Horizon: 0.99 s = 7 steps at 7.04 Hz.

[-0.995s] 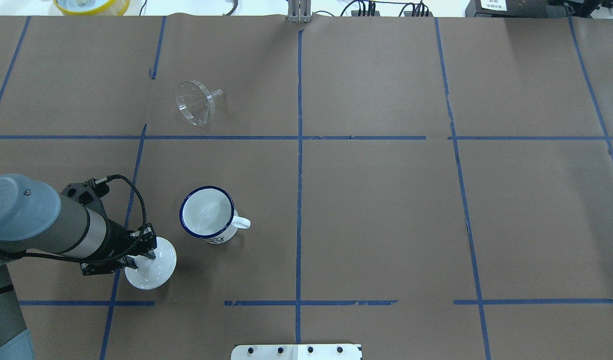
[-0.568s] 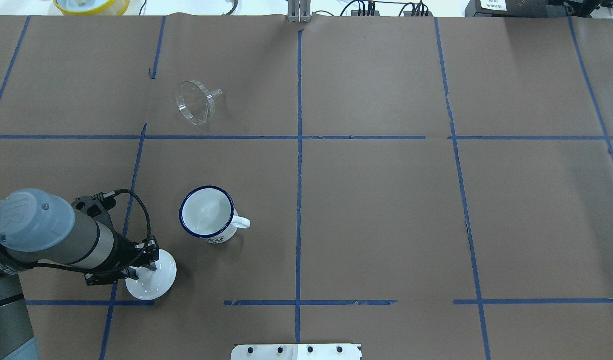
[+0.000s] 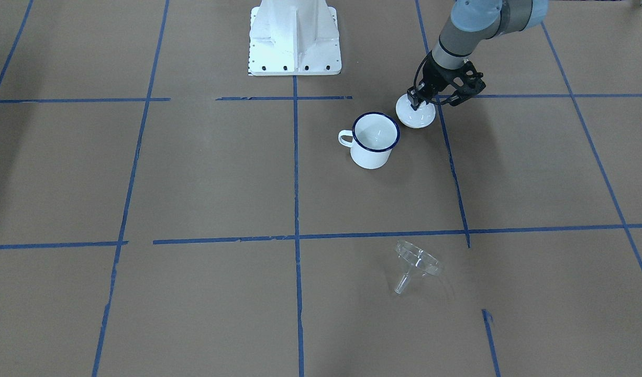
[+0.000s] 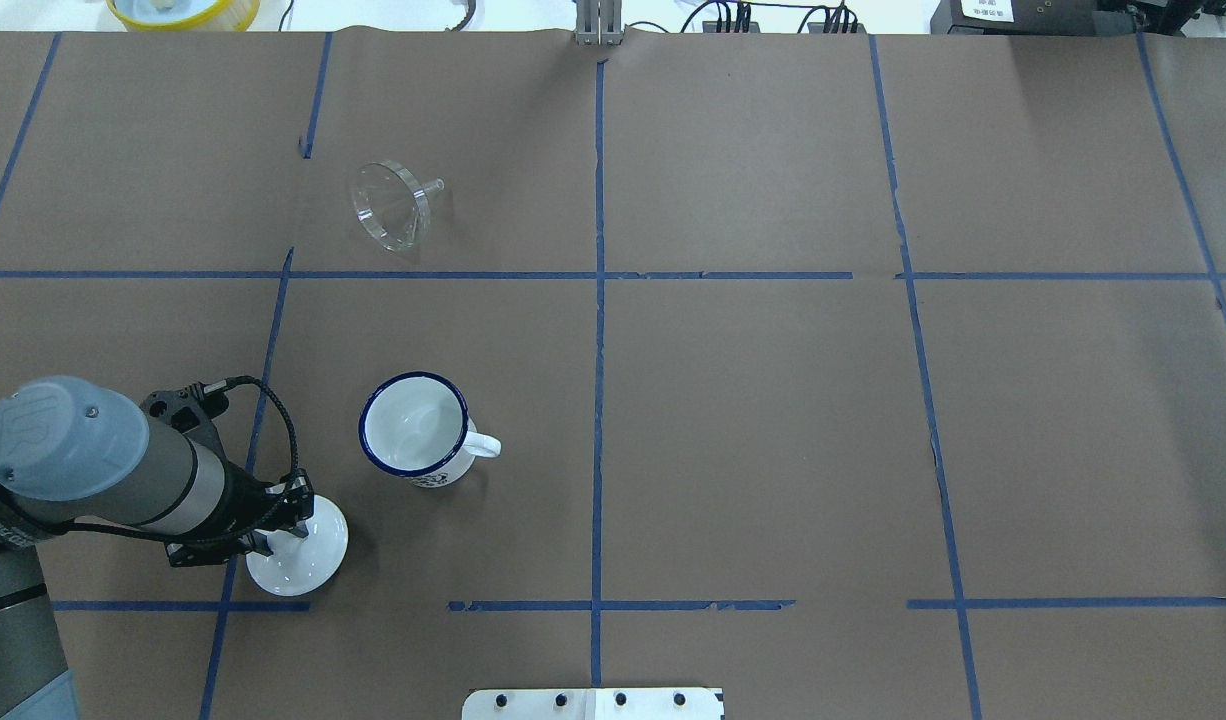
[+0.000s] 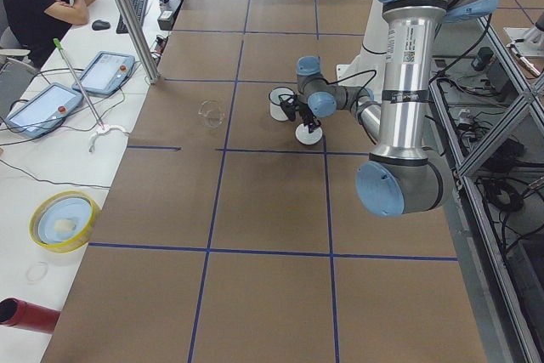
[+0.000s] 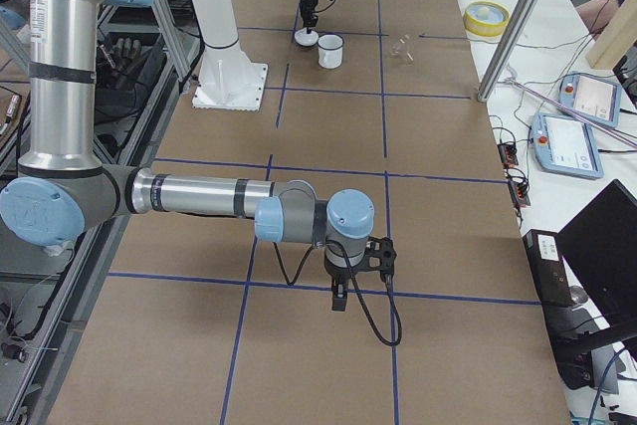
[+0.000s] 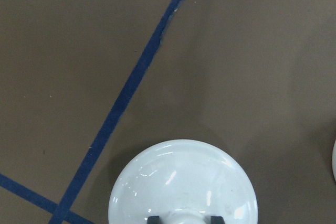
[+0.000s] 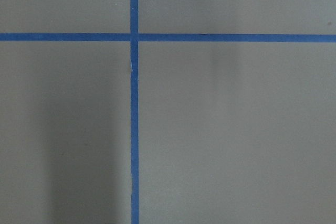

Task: Place funnel on cup
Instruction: 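Carry the white lid toward the robot and lower it onto the table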

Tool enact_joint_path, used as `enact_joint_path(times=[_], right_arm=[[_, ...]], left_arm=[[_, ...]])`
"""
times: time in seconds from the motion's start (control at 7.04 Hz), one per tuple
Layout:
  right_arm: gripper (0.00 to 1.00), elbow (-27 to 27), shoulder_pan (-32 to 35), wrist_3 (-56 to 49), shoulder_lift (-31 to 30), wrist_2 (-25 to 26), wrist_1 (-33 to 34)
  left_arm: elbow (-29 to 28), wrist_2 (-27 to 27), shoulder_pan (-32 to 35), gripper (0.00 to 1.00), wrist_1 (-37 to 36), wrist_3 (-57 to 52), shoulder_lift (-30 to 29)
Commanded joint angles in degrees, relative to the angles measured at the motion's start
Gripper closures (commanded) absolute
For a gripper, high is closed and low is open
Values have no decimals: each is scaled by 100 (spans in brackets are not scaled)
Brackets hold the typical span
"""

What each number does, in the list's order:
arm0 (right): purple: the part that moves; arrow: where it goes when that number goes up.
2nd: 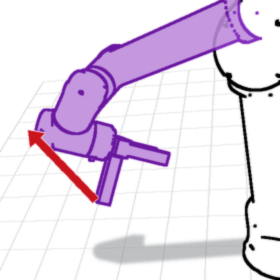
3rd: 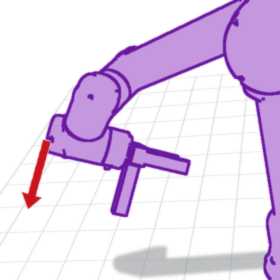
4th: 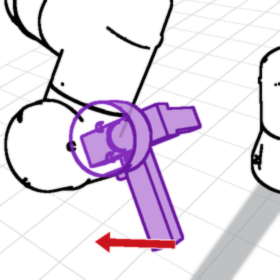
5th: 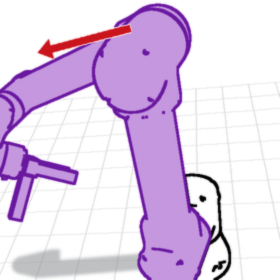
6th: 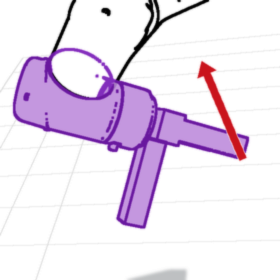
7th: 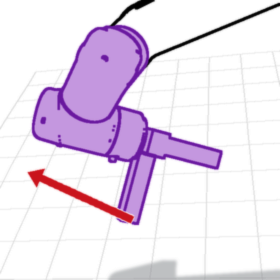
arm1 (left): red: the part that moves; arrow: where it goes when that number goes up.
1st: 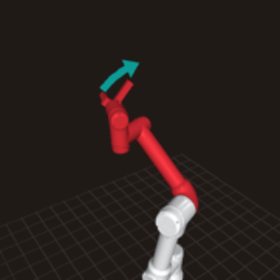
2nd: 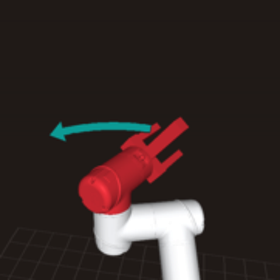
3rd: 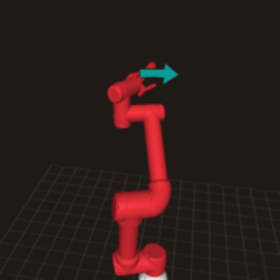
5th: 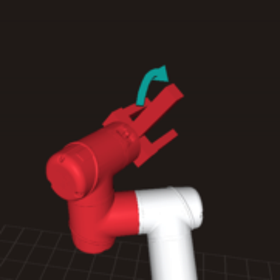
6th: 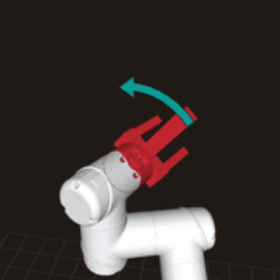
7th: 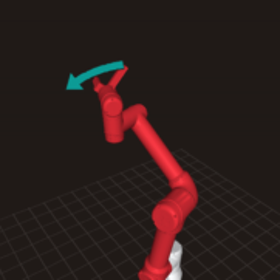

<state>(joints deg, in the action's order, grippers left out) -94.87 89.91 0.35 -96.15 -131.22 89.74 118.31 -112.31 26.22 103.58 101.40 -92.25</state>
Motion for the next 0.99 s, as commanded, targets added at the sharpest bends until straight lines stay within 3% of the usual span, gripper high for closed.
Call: enact_joint_path(times=[0.0,0.14,0.28,0.43,0.57,0.85], right_arm=[[0,-5,0,0,0,0,0],[0,-5,0,0,0,0,0],[0,3,0,0,0,0,0],[0,3,0,0,0,0,0],[0,-5,0,0,0,0,0],[0,-5,0,0,0,0,0]], left_arm=[[-45,199,146,100,4,-15,-3],[-149,209,147,100,4,-15,-21],[-281,209,129,75,13,-15,-64],[-282,201,129,60,22,-24,-65],[-256,201,146,1,22,-32,-65],[24,157,871,0,-5,-715,-47]])
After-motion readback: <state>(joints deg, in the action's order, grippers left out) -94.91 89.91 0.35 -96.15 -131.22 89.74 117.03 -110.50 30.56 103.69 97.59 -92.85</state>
